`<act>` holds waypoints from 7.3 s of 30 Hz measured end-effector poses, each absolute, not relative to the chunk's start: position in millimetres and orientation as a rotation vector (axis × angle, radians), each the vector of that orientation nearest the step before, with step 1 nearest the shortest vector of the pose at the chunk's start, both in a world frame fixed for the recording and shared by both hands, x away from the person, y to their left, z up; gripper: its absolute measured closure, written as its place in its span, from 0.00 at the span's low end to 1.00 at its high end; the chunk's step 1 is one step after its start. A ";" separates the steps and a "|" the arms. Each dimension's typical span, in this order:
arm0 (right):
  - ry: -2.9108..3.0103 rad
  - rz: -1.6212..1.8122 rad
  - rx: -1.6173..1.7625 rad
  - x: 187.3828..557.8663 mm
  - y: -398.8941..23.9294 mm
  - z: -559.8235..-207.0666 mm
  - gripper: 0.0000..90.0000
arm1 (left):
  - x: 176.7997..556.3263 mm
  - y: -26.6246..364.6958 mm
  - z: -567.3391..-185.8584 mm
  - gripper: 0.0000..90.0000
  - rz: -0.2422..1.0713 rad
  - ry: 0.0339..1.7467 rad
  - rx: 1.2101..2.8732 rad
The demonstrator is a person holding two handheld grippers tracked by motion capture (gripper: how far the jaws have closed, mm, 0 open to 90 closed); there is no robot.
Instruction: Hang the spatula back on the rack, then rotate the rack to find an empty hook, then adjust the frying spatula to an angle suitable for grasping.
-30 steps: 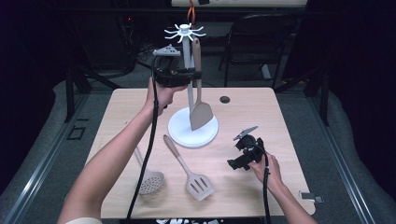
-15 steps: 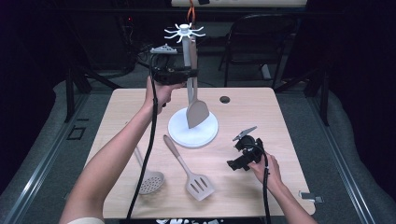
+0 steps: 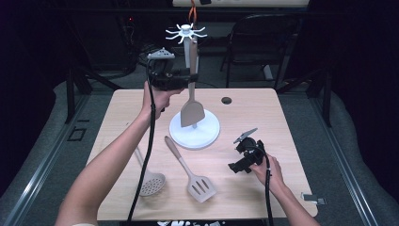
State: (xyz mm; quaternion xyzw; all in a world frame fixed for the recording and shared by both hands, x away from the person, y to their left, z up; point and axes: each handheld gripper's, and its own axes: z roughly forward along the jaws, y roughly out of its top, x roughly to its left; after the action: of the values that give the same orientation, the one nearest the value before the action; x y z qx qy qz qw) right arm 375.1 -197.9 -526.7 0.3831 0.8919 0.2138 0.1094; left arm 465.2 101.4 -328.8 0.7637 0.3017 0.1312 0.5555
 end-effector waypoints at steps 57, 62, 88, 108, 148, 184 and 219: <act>2.640 0.619 1.124 375.5 -197.1 -528.7 0.00 | 480.9 138.5 -252.9 1.00 0.653 0.770 1.631; 2.646 0.604 1.117 375.7 -198.2 -528.4 0.00 | 473.0 145.2 -252.5 1.00 0.652 0.755 1.622; 2.641 0.598 1.118 374.9 -196.5 -529.0 0.00 | 453.6 139.1 -255.1 1.00 0.632 0.685 1.669; 2.634 0.616 1.132 374.1 -194.4 -531.3 0.00 | 463.2 143.4 -259.6 1.00 0.645 0.727 1.666; 2.671 0.620 1.109 372.3 -186.5 -531.5 0.00 | 395.4 193.7 -432.6 0.13 0.488 0.887 1.943; 2.773 0.783 0.917 338.2 -151.8 -511.8 1.00 | 390.4 201.6 -506.5 0.00 0.296 1.076 2.054; 3.058 0.591 0.661 299.8 -85.0 -541.0 1.00 | 390.3 188.1 -516.3 0.01 0.229 1.099 2.075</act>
State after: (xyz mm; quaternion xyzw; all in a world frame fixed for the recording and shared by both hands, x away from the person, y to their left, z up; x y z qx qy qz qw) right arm 299.8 -85.0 -541.0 0.2075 0.9602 0.1855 -0.0213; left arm 390.3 188.1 -516.3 0.8132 0.4305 0.0896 0.3812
